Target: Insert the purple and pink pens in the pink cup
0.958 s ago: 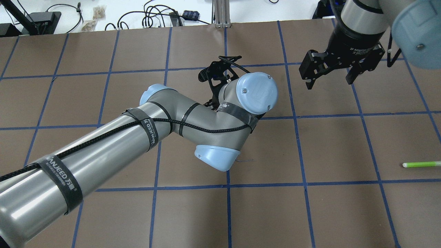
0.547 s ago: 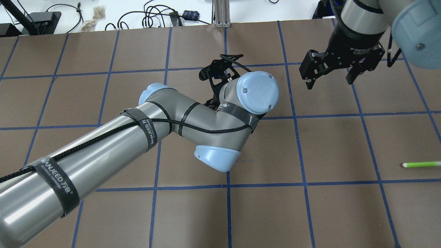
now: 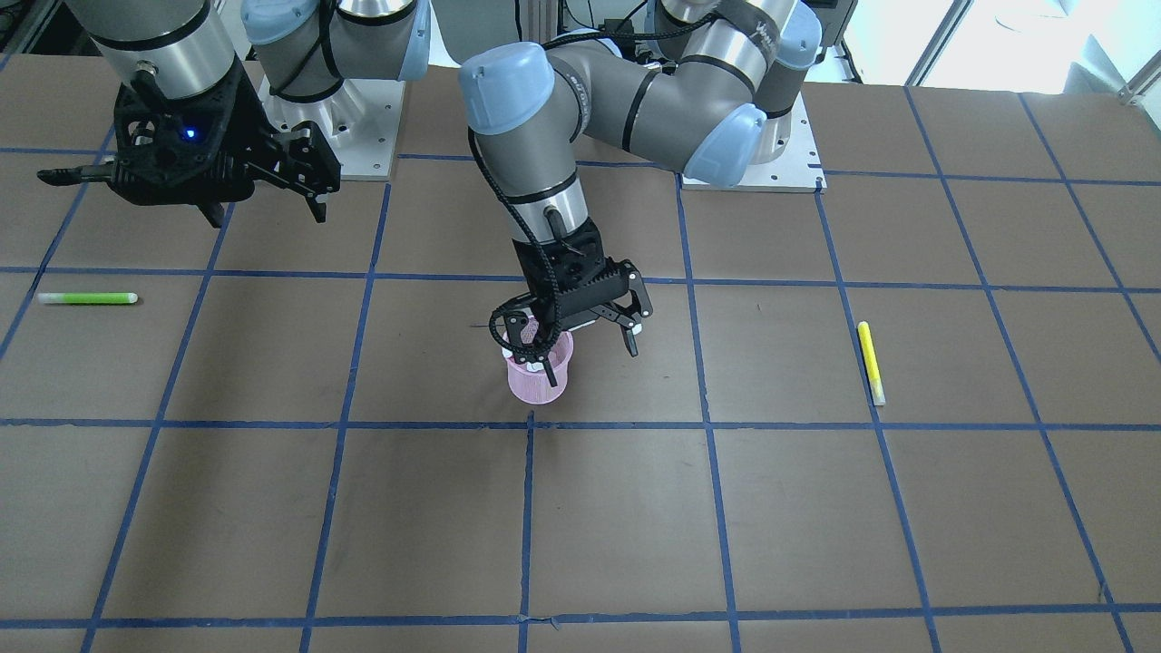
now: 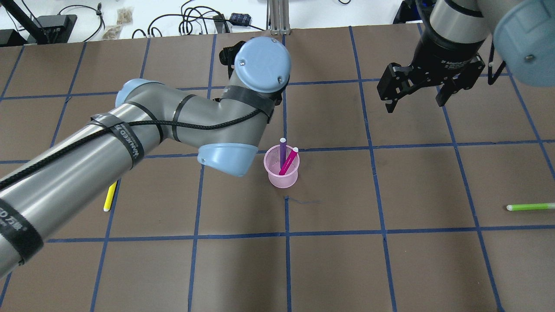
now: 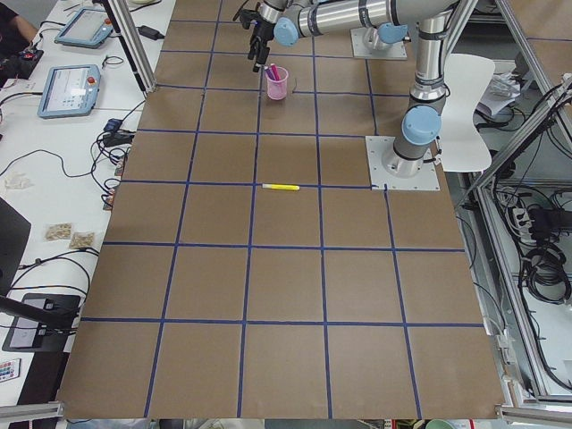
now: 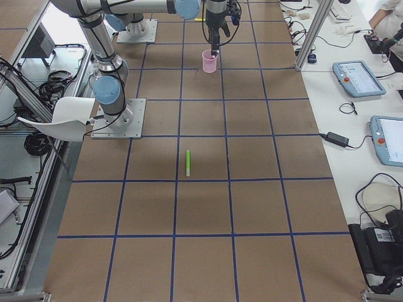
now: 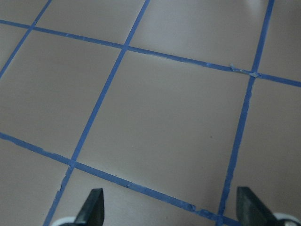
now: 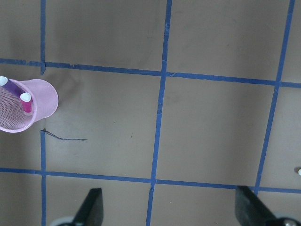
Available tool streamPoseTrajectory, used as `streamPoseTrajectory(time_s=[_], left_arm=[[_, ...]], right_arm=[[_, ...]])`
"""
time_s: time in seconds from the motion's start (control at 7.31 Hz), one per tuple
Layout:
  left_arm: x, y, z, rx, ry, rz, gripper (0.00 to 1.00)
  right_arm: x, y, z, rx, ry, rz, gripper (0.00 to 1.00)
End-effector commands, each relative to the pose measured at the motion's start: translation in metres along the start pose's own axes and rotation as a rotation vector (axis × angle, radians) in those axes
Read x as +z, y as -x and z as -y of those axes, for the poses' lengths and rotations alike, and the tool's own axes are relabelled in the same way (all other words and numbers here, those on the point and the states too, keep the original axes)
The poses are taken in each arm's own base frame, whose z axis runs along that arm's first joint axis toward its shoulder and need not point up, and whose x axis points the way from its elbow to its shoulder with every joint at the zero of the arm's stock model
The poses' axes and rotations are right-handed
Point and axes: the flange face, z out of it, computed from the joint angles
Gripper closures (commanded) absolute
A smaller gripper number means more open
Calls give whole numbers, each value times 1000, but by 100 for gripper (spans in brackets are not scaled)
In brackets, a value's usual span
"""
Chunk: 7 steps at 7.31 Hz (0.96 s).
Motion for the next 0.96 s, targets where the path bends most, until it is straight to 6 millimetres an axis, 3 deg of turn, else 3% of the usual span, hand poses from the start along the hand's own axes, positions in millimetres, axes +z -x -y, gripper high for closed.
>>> streamPoseTrajectory(time_s=[0.0, 0.27, 0.41, 0.68, 0.82], left_arm=[[-2, 72, 38, 121, 147, -16, 0], [-33, 116, 60, 260, 236, -89, 0], [-49, 139, 76, 226, 231, -125, 0], [-39, 175, 76, 151, 340, -171, 0], [-54, 191, 73, 150, 345, -179, 0]], right_arm=[[0, 1, 0, -1, -2, 2, 0], [0, 0, 0, 0, -2, 2, 0], [-2, -6, 2, 12, -7, 8, 0], [-15, -12, 1, 28, -40, -1, 0], [-21, -13, 6, 30, -98, -15, 0]])
